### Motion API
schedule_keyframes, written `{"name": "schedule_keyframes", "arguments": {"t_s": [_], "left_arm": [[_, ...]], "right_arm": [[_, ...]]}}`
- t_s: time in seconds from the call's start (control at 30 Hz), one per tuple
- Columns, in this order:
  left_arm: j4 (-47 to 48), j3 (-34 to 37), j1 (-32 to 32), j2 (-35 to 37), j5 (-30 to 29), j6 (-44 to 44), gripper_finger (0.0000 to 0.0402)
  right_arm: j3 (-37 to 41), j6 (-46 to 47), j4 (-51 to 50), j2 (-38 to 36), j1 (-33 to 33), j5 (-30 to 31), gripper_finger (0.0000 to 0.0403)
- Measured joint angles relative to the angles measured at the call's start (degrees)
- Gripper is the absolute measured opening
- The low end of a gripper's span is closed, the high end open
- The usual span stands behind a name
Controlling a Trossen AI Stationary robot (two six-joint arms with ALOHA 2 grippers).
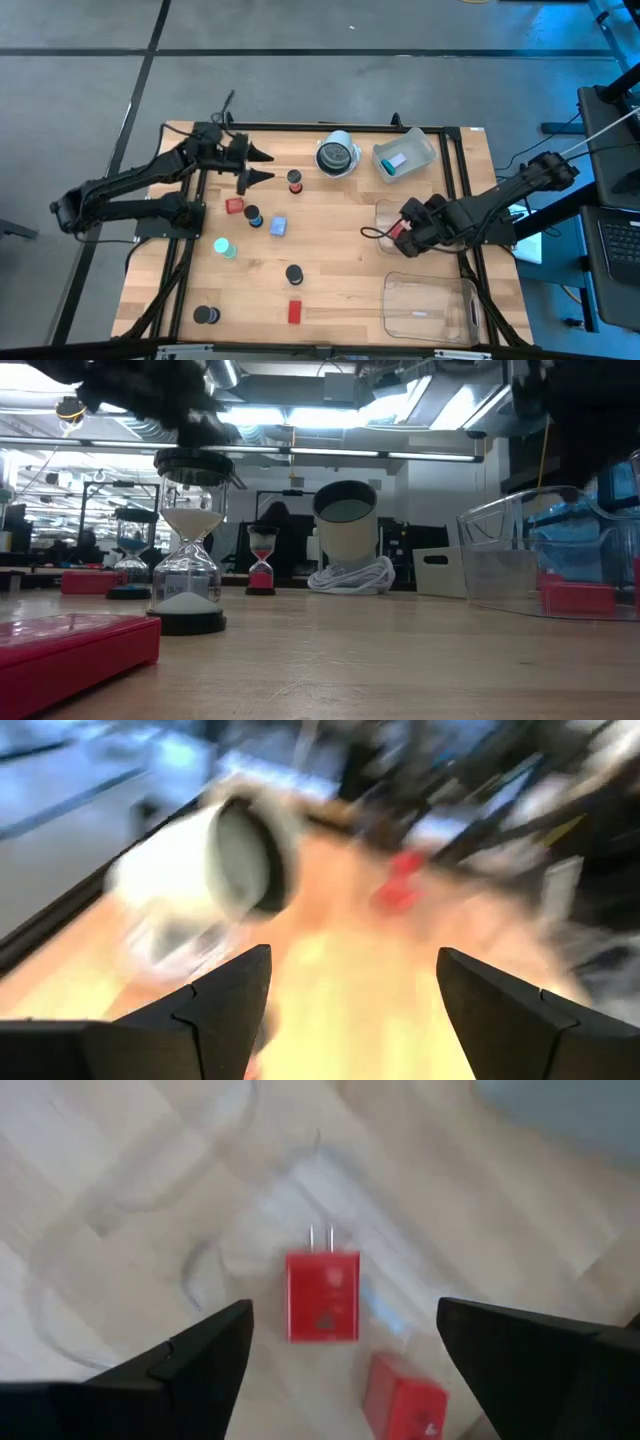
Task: Pick & Place Office items
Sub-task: Put the red charger adapter into the top transparent bin
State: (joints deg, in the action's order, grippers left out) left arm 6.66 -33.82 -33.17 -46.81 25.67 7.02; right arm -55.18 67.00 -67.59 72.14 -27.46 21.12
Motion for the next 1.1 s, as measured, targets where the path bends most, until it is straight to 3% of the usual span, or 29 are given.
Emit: {"name": "schedule_keyframes", "arguments": {"t_s": [0.07,0.27,0.43,0.57,0.9,1.1], "left_arm": [[4.83,-0.02,0.71,0.0,-4.63,-0.65,0.0281],[28.92,-6.81,2.27,0.23,-7.05,2.49,0.0281],[47.36,-9.38,6.08,0.22,-18.92,1.37,0.0281],[57.6,-9.35,8.46,-0.05,-21.07,1.35,0.0281],[56.41,-5.37,16.65,-2.19,-22.61,6.64,0.0281],[55.2,-4.1,19.05,-8.49,-31.7,12.98,0.0281]], "right_arm": [[-2.64,-1.23,-1.21,0.0,0.0,2.58,0.032],[-6.19,-5.11,-1.24,0.0,0.04,8.33,0.032],[-6.19,-6.65,-1.27,0.0,0.65,9.11,0.032],[-6.19,-8.32,-1.25,0.0,1.42,9.54,0.032],[-6.19,-9.44,-1.05,0.0,3.06,9.52,0.032],[-6.21,-11.9,-1.01,0.0,3.18,9.52,0.032]]}}
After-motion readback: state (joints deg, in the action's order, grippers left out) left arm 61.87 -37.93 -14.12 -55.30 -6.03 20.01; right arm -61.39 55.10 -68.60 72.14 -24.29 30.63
